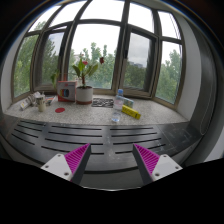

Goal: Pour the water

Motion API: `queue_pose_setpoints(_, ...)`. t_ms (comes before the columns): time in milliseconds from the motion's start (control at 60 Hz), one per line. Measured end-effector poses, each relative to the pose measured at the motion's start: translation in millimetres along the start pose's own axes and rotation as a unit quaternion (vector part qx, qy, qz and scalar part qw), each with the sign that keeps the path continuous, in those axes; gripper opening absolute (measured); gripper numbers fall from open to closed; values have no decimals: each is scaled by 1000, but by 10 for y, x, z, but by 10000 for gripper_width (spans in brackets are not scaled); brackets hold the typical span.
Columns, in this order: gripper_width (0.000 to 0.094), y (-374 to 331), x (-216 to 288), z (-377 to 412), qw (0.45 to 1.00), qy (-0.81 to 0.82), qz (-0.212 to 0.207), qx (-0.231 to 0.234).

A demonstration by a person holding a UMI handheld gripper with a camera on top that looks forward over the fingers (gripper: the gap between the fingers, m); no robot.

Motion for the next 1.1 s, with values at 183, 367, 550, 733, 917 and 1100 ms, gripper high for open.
queue_pose_setpoints(183, 859, 1141, -87, -325, 1000, -4, -8, 13)
queue_pose_setpoints(367, 859, 2363, 166, -500, 998, -6, -51, 30)
queue_pose_setpoints(550, 857, 3507, 440, -511, 995, 1, -90, 53)
queue_pose_setpoints(733, 803, 4319, 605, -442, 991, 15, -110, 73)
queue_pose_setpoints(917, 488, 4621, 637, -413, 990, 34, -117, 74)
queue_pose_setpoints(1100, 328, 4577, 621, -403, 990, 34, -126, 62)
Point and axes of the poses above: the point between the fingertips, and its own axes, seen from behind it with the camera up: z to the left, x up, y forward, the way the camera looks, the point moved 9 cm from there along -y, backward, against the way the camera looks, and after that the axes turned 6 degrees about -z, right-handed, at the moved point
